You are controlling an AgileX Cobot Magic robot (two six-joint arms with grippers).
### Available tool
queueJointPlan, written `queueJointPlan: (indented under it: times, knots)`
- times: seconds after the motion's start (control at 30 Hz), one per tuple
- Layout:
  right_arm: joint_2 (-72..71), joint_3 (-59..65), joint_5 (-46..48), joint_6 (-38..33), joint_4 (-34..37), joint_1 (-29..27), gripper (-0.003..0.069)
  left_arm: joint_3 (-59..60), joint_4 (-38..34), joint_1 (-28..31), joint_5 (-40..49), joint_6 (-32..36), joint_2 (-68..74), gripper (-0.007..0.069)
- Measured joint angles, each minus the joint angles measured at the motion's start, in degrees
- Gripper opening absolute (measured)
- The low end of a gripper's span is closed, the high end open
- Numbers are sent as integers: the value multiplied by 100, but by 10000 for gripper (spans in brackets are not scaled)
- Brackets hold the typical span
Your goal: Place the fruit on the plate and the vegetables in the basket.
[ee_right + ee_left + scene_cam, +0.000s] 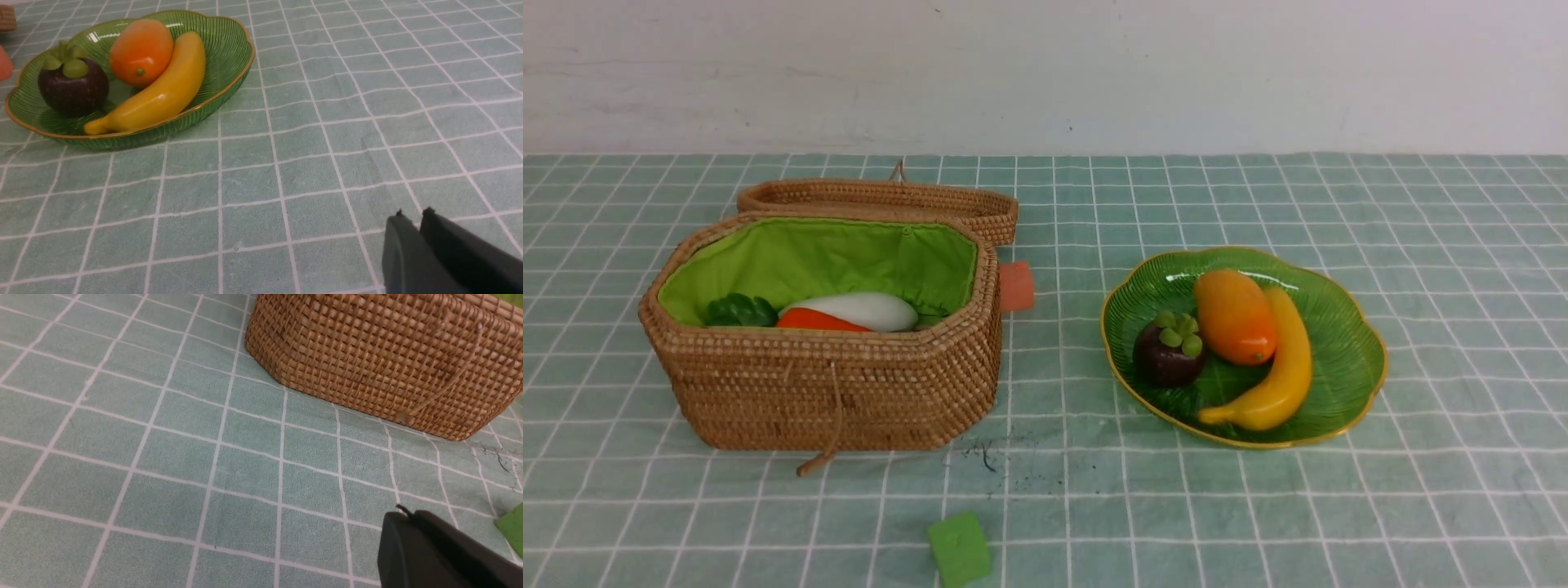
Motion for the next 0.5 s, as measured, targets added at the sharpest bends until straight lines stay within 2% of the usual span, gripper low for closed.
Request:
queueJointPlan:
  times: [0.5]
  knots:
    - [0, 0, 2, 0, 0, 0, 85, 0, 0, 0, 0, 0, 0, -5]
